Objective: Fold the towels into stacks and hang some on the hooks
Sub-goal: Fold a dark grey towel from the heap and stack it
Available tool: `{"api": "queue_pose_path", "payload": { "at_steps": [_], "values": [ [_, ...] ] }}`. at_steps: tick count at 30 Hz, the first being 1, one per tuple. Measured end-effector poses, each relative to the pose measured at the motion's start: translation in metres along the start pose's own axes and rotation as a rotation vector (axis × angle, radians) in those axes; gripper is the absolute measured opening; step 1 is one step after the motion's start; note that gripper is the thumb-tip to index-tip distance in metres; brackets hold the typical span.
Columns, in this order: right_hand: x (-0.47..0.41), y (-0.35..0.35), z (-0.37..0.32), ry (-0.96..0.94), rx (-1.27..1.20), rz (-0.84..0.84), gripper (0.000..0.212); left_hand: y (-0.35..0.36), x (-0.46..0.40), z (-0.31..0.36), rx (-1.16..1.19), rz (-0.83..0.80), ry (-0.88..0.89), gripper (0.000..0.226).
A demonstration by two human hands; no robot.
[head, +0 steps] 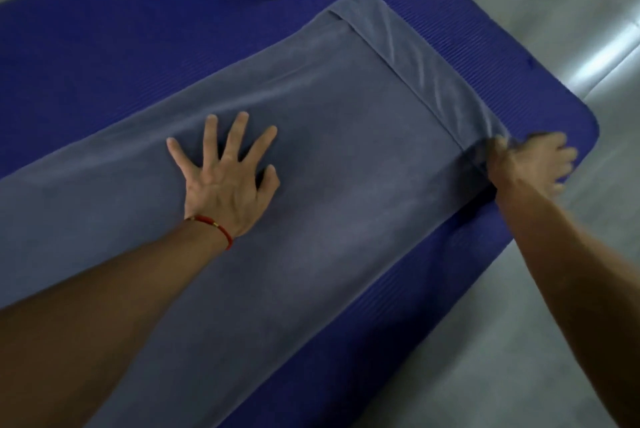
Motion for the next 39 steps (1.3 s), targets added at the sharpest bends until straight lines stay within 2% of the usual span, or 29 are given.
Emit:
{"api": "queue_pose_path", "payload": {
  "at_steps": [2,5,8,13,16,19,22,23,26,27,29,31,36,39],
  "values": [
    [0.018,0.002,-0.051,-0.304,0.068,0.014,0.049,-0.001,-0.001,-0.002,-0.004,0.006,-0.035,0.061],
    [0.047,0.036,-0.129,-0.749,0.168,-0.136,0.034,-0.001,0.001,-0.004,-0.011,0.001,-0.061,0.065],
    [0.081,0.072,-0.2,-1.067,0.287,-0.206,0.033,-0.004,0.002,-0.003,-0.014,-0.018,-0.054,0.067],
    [0.108,0.111,-0.293,-1.279,0.498,-0.317,0.05,-0.007,0.002,-0.005,-0.015,-0.034,-0.057,0.069],
    [0.109,0.13,-0.32,-1.379,0.602,-0.334,0.04,-0.009,0.002,-0.005,0.017,-0.023,-0.053,0.067],
    [0.105,0.128,-0.336,-1.374,0.691,-0.298,0.024,-0.007,0.001,-0.004,0.025,-0.028,-0.044,0.067],
    [0.107,0.121,-0.341,-1.39,0.523,-0.153,0.018,-0.006,0.001,-0.005,0.041,-0.023,-0.053,0.067],
    [0.108,0.12,-0.334,-1.352,0.468,-0.121,0.021,-0.007,0.001,-0.005,0.046,-0.019,-0.053,0.067],
    [0.119,0.13,-0.294,-1.137,0.423,-0.106,0.056,-0.007,0.001,-0.005,0.065,-0.019,-0.065,0.068],
    [0.125,0.132,-0.277,-1.039,0.371,-0.117,0.061,-0.007,0.002,-0.005,0.063,-0.021,-0.069,0.069],
    [0.138,0.129,-0.237,-0.842,0.267,-0.159,0.065,-0.006,0.003,-0.004,0.056,-0.019,-0.07,0.069],
    [0.153,0.123,-0.191,-0.746,0.255,-0.192,0.066,-0.006,0.004,-0.004,0.055,-0.014,-0.07,0.071],
    [0.221,0.11,-0.082,-0.946,0.307,-0.212,0.065,-0.003,0.005,-0.006,0.068,0.005,-0.092,0.074],
    [0.27,0.104,-0.026,-0.949,0.315,-0.23,0.068,-0.004,0.009,-0.013,0.19,0.051,-0.14,0.077]
  ]
}}
Point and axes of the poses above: each hand's wrist, its own x-axis away from the middle knuckle, its own y-axis out of the palm, z = x × y, the point moved 4 cm from there along -x, towards the middle knuckle, and after that the axes turned 9 degrees about y, right-handed, at the moved point
